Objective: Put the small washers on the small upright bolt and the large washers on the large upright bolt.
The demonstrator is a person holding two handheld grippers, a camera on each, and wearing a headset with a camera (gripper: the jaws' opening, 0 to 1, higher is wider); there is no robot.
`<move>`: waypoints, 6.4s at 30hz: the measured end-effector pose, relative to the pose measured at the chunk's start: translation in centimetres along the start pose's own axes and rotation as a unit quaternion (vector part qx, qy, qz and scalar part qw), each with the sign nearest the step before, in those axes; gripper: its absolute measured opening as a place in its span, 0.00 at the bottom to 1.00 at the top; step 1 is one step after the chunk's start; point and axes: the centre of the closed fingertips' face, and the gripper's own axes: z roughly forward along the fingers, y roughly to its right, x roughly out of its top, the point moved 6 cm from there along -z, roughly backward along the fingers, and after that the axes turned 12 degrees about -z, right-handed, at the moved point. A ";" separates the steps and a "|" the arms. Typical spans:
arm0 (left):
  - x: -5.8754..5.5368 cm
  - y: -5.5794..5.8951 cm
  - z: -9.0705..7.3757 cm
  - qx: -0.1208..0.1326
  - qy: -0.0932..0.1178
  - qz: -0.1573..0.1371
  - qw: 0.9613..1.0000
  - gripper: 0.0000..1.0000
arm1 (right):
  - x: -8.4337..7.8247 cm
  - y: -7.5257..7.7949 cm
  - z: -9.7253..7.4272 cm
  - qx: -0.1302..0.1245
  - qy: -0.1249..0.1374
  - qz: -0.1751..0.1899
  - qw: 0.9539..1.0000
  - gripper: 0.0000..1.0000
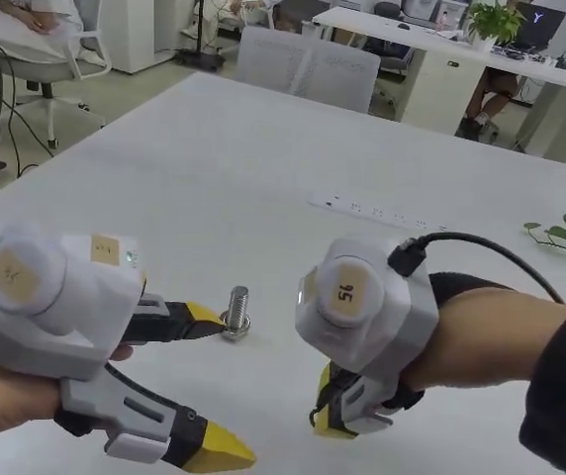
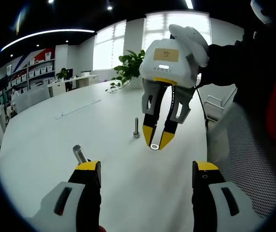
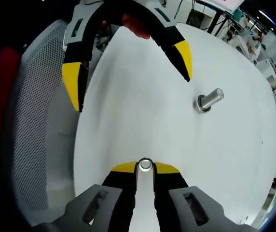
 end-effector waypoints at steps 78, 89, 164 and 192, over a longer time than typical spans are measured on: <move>-1.0 -0.4 1.4 -0.011 -0.018 -0.011 1.000 0.77 | -6.9 4.8 -3.0 -0.023 -0.024 0.051 0.998 0.13; -1.2 -0.4 1.4 -0.011 -0.019 -0.013 1.000 0.77 | -7.0 4.7 -2.6 -0.021 -0.027 0.051 0.998 0.13; -1.4 -0.5 1.7 -0.013 -0.030 -0.019 0.999 0.77 | -8.9 4.3 2.3 -0.016 0.000 0.095 0.995 0.47; -1.7 -0.3 1.9 -0.019 -0.038 -0.020 0.999 0.77 | -8.8 3.2 1.5 -0.104 0.145 0.168 0.969 0.98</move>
